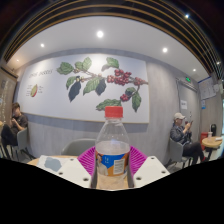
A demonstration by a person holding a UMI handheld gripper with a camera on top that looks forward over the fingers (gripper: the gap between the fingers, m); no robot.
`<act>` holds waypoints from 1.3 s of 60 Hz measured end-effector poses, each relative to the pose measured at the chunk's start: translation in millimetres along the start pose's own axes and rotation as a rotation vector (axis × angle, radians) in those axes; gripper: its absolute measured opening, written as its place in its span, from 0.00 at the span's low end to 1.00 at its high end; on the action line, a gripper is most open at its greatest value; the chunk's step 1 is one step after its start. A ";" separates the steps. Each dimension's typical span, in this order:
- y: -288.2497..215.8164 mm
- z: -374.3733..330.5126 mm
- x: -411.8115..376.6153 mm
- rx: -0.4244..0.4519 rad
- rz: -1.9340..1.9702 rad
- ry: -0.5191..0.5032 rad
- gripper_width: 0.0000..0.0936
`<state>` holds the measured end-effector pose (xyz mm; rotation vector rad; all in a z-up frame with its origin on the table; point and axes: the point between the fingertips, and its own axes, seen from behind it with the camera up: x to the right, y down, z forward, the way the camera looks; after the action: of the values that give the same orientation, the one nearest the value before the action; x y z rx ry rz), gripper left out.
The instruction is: Pour water
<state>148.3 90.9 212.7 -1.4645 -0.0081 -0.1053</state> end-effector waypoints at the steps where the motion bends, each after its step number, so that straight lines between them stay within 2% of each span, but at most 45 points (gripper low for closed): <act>1: 8.3 2.2 0.8 -0.016 -0.003 0.000 0.44; 4: 38.9 9.9 14.4 -0.046 0.012 -0.006 0.44; 5: 25.8 2.8 -9.0 -0.067 0.023 0.004 0.44; 7: 32.0 4.3 -12.6 -0.081 0.036 -0.007 0.45; 8: 50.3 13.3 6.1 -0.074 0.040 -0.024 0.45; 10: 38.5 7.2 -17.5 -0.099 0.045 -0.015 0.45; 11: 56.2 16.5 2.2 -0.093 0.039 -0.026 0.44; 16: 60.5 10.9 -7.7 -0.131 0.010 -0.024 0.45; 31: 62.9 7.7 -4.0 -0.100 0.051 -0.038 0.45; 38: 60.2 8.9 -2.9 -0.133 0.047 -0.042 0.61; 43: 63.4 3.4 -2.3 -0.170 0.026 -0.051 0.93; 46: 58.9 -7.5 1.0 -0.158 0.034 -0.058 0.89; 53: 53.7 -31.4 9.0 -0.187 0.049 -0.054 0.92; 69: 51.4 -164.2 -14.9 -0.254 0.175 -0.168 0.91; 78: 70.9 -222.7 -14.4 -0.262 0.224 -0.215 0.91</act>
<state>126.3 -121.9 117.5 -1.7223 -0.0054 0.2427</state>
